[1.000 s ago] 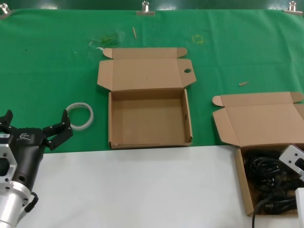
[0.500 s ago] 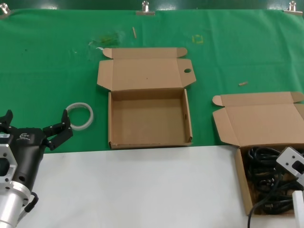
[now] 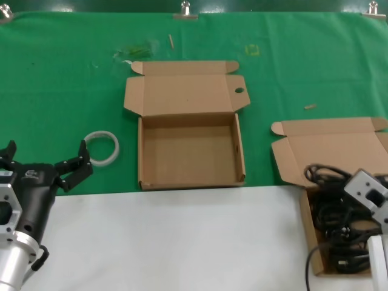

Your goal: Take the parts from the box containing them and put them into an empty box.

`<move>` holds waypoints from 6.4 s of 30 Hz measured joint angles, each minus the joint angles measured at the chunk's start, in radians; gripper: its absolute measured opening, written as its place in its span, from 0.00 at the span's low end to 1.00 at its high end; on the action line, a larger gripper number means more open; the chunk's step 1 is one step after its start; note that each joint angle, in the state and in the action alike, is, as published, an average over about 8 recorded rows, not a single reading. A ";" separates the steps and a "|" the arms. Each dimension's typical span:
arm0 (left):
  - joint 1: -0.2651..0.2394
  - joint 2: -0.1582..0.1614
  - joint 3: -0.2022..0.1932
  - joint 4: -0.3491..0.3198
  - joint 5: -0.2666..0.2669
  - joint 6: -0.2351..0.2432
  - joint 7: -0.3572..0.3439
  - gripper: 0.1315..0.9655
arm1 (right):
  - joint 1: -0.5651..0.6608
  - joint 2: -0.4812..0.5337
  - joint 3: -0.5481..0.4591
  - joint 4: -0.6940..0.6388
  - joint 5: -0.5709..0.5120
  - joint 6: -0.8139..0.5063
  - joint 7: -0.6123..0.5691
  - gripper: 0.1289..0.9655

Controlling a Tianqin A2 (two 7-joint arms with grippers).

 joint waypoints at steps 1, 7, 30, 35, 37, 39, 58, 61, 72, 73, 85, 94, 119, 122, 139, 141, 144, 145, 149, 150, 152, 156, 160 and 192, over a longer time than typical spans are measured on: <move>0.000 0.000 0.000 0.000 0.000 0.000 0.000 1.00 | 0.000 0.000 -0.012 0.018 0.000 0.011 0.002 0.05; 0.000 0.000 0.000 0.000 0.000 0.000 0.000 1.00 | 0.010 0.000 -0.104 0.113 0.000 0.066 0.043 0.05; 0.000 0.000 0.000 0.000 0.000 0.000 0.000 1.00 | 0.204 0.006 -0.501 -0.176 0.000 -0.152 0.454 0.05; 0.000 0.000 0.000 0.000 0.000 0.000 0.000 1.00 | 0.264 0.012 -0.634 -0.256 0.000 -0.211 0.617 0.05; 0.000 0.000 0.000 0.000 0.000 0.000 0.000 1.00 | 0.285 0.013 -0.682 -0.280 0.000 -0.227 0.672 0.05; 0.000 0.000 0.000 0.000 0.000 0.000 0.000 1.00 | 0.301 0.014 -0.719 -0.298 0.000 -0.238 0.716 0.05; 0.000 0.000 0.000 0.000 0.000 0.000 0.000 1.00 | 0.240 0.020 -0.629 -0.322 0.000 -0.228 0.632 0.05; 0.000 0.000 0.000 0.000 0.000 0.000 0.000 1.00 | 0.238 0.022 -0.626 -0.322 0.000 -0.231 0.632 0.05; 0.000 0.000 0.000 0.000 0.000 0.000 0.000 1.00 | 0.298 0.041 -0.760 -0.340 0.000 -0.276 0.841 0.05; 0.000 0.000 0.000 0.000 0.000 0.000 0.000 1.00 | 0.303 0.043 -0.772 -0.340 0.000 -0.281 0.862 0.05; 0.000 0.000 0.000 0.000 0.000 0.000 0.000 1.00 | 0.311 0.046 -0.791 -0.341 0.000 -0.288 0.898 0.11; 0.000 0.000 0.000 0.000 0.000 0.000 0.000 1.00 | 0.311 0.047 -0.791 -0.341 0.000 -0.288 0.898 0.23; 0.000 0.000 0.000 0.000 0.000 0.000 0.000 1.00 | 0.293 0.048 -0.765 -0.335 -0.036 -0.315 0.953 0.76; 0.000 0.000 0.000 0.000 0.000 0.000 0.000 1.00 | 0.279 0.049 -0.745 -0.330 -0.066 -0.336 0.998 0.82; 0.000 0.000 0.000 0.000 0.000 0.000 0.000 1.00 | 0.176 0.053 -0.600 -0.295 -0.276 -0.493 1.318 0.99; 0.000 0.000 0.000 0.000 0.000 0.000 0.000 1.00 | 0.164 0.053 -0.583 -0.291 -0.301 -0.511 1.356 1.00; 0.000 0.000 0.000 0.000 0.000 0.000 0.000 1.00 | 0.145 0.053 -0.556 -0.285 -0.340 -0.540 1.415 1.00; 0.000 0.000 0.000 0.000 0.000 0.000 0.000 1.00 | 0.139 0.053 -0.547 -0.283 -0.353 -0.550 1.434 1.00; 0.000 0.000 0.000 0.000 0.000 0.000 0.000 1.00 | 0.114 0.053 -0.512 -0.274 -0.403 -0.587 1.511 1.00; 0.000 0.000 0.000 0.000 0.000 0.000 0.000 1.00 | 0.108 0.053 -0.503 -0.272 -0.416 -0.596 1.530 1.00; 0.000 0.000 0.000 0.000 0.000 0.000 0.000 1.00 | 0.096 0.053 -0.486 -0.268 -0.442 -0.615 1.568 1.00; 0.000 0.000 0.000 0.000 0.000 0.000 0.000 1.00 | 0.071 0.053 -0.451 -0.260 -0.493 -0.653 1.646 1.00; 0.000 0.000 0.000 0.000 0.000 0.000 0.000 1.00 | 0.047 0.053 -0.416 -0.252 -0.543 -0.691 1.723 1.00; 0.000 0.000 0.000 0.000 0.000 0.000 0.000 1.00 | -0.135 0.053 -0.158 -0.190 -0.917 -0.968 2.292 1.00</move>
